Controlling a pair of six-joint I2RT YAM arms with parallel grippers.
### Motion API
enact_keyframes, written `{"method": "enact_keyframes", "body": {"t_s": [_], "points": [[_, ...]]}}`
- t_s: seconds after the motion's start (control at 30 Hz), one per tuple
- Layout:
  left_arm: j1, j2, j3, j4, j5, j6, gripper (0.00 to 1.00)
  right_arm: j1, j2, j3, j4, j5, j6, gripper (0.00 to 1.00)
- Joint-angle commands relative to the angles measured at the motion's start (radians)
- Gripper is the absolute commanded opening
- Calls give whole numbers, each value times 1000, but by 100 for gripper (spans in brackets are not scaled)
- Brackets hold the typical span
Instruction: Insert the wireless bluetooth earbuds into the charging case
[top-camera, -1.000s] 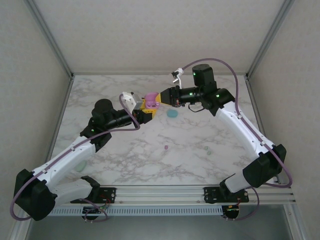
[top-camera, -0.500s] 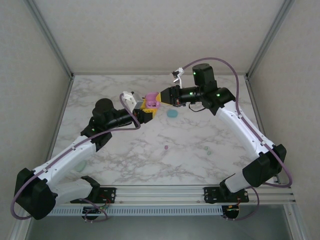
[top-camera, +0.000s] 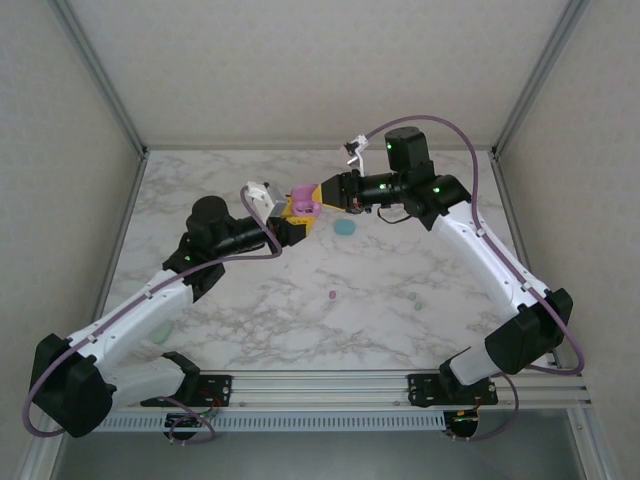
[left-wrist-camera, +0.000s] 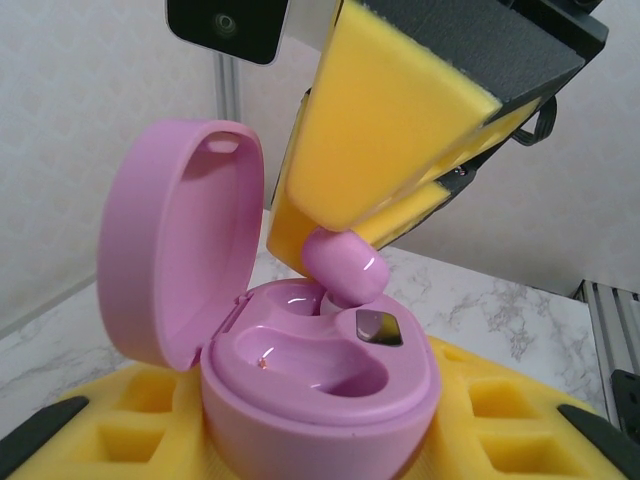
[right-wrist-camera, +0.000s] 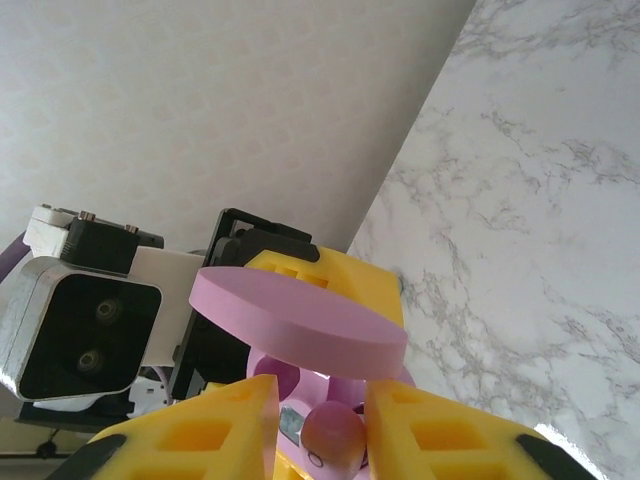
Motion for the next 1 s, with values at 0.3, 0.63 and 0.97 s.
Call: {"method": "enact_keyframes", "body": {"t_s": [0.3, 0.63, 0.97], "points": [[-11, 4, 37, 42, -4, -6, 32, 7, -1, 35, -36, 56, 5, 36], [-11, -4, 28, 53, -10, -11, 32, 8, -24, 44, -72, 107, -7, 43], [-11, -50, -8, 45, -121, 15, 31, -18, -197, -32, -125, 325, -66, 46]]}}
